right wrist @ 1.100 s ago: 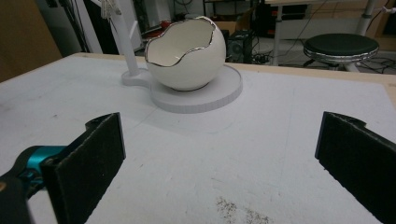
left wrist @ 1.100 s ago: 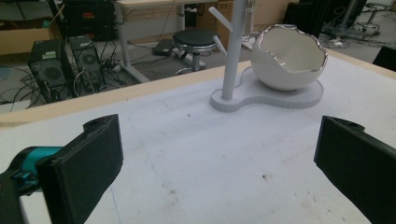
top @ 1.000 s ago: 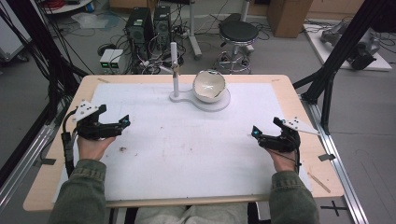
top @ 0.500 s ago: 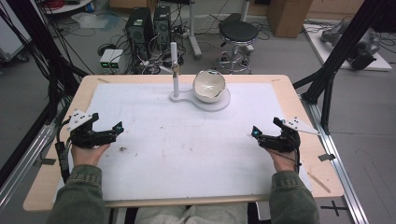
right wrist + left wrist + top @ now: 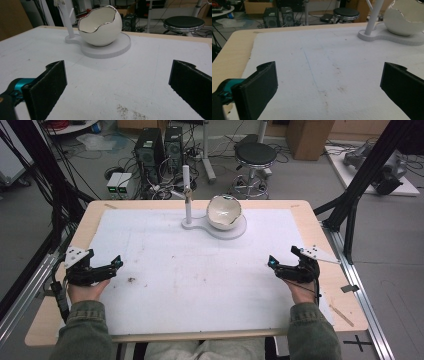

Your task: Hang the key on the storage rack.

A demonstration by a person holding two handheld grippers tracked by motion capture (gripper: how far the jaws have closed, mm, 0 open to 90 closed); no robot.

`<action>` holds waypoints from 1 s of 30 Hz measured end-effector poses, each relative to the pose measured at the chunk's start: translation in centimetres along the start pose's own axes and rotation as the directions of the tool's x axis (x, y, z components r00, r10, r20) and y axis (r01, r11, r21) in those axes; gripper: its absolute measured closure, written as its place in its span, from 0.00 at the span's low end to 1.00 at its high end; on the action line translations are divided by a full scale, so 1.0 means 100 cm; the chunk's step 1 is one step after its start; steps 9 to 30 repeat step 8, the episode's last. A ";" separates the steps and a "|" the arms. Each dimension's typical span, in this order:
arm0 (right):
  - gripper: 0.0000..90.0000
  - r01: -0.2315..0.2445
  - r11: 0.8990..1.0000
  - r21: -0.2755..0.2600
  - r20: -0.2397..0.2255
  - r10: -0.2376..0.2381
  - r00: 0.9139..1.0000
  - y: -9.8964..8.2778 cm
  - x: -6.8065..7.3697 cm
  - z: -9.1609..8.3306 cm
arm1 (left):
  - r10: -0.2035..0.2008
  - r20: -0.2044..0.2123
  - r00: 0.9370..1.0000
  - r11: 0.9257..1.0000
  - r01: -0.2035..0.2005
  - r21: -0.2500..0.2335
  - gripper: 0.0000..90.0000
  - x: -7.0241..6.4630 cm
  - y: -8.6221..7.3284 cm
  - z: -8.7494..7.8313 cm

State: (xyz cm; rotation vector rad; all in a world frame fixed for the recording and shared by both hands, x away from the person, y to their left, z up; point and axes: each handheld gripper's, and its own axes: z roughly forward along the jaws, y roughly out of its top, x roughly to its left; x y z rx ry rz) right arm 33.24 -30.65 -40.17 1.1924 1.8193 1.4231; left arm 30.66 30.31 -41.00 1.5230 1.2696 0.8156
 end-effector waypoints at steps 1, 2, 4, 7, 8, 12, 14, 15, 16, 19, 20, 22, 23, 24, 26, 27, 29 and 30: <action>0.01 0.002 1.000 0.001 -0.001 -0.002 1.000 0.000 0.000 0.000 | -0.003 -0.004 1.000 1.000 0.003 -0.001 0.02 0.001 0.000 0.000; 0.01 0.002 1.000 0.004 -0.002 -0.002 1.000 0.000 0.001 0.001 | -0.006 -0.007 1.000 1.000 0.006 -0.004 0.02 0.001 -0.001 -0.001; 0.01 0.002 1.000 0.007 0.001 -0.002 1.000 -0.001 0.001 0.001 | -0.010 -0.009 1.000 1.000 0.010 0.000 0.02 0.002 -0.002 0.000; 0.01 0.004 1.000 0.013 0.000 -0.004 1.000 -0.001 0.002 0.002 | -0.011 0.001 1.000 1.000 0.011 0.004 0.02 0.002 -0.002 0.001; 0.01 0.005 1.000 0.015 0.000 -0.005 1.000 -0.001 0.002 0.003 | -0.009 0.003 1.000 1.000 0.009 0.003 0.02 0.002 -0.002 0.001; 0.01 0.005 1.000 0.015 0.000 -0.005 1.000 -0.001 0.002 0.003 | -0.009 0.003 1.000 1.000 0.009 0.003 0.02 0.002 -0.002 0.001; 0.01 0.005 1.000 0.015 0.000 -0.005 1.000 -0.001 0.002 0.003 | -0.009 0.003 1.000 1.000 0.009 0.003 0.02 0.002 -0.002 0.001; 0.01 0.005 1.000 0.015 0.000 -0.005 1.000 -0.001 0.002 0.003 | -0.009 0.003 1.000 1.000 0.009 0.003 0.02 0.002 -0.002 0.001; 0.01 0.005 1.000 0.015 0.000 -0.005 1.000 -0.001 0.002 0.003 | -0.009 0.003 1.000 1.000 0.009 0.003 0.02 0.002 -0.002 0.001; 0.01 0.005 1.000 0.015 0.000 -0.005 1.000 -0.001 0.002 0.003 | -0.009 0.003 1.000 1.000 0.009 0.003 0.02 0.002 -0.002 0.001; 0.01 0.005 1.000 0.015 0.000 -0.005 1.000 -0.001 0.002 0.003 | -0.009 0.003 1.000 1.000 0.009 0.003 0.02 0.002 -0.002 0.001; 0.01 0.005 1.000 0.015 0.000 -0.005 1.000 -0.001 0.002 0.003 | -0.009 0.003 1.000 1.000 0.009 0.003 0.02 0.002 -0.002 0.001; 0.01 0.005 1.000 0.015 0.000 -0.005 1.000 -0.001 0.002 0.003 | -0.009 0.003 1.000 1.000 0.009 0.003 0.02 0.002 -0.002 0.001; 0.01 0.005 1.000 0.015 0.000 -0.005 1.000 -0.001 0.002 0.003 | -0.009 0.003 1.000 1.000 0.009 0.003 0.02 0.002 -0.002 0.001; 0.01 0.005 1.000 0.015 0.000 -0.005 1.000 -0.001 0.002 0.003 | -0.009 0.003 1.000 1.000 0.009 0.003 0.02 0.002 -0.002 0.001; 0.01 0.005 1.000 0.015 0.000 -0.005 1.000 -0.001 0.002 0.003 | -0.009 0.003 1.000 1.000 0.009 0.003 0.02 0.002 -0.002 0.001; 0.01 0.005 1.000 0.015 0.000 -0.005 1.000 -0.001 0.002 0.003 | -0.009 0.003 1.000 1.000 0.009 0.003 0.02 0.002 -0.002 0.001; 0.01 0.005 1.000 0.015 0.000 -0.005 1.000 -0.001 0.002 0.003 | -0.009 0.003 1.000 1.000 0.009 0.003 0.02 0.002 -0.002 0.001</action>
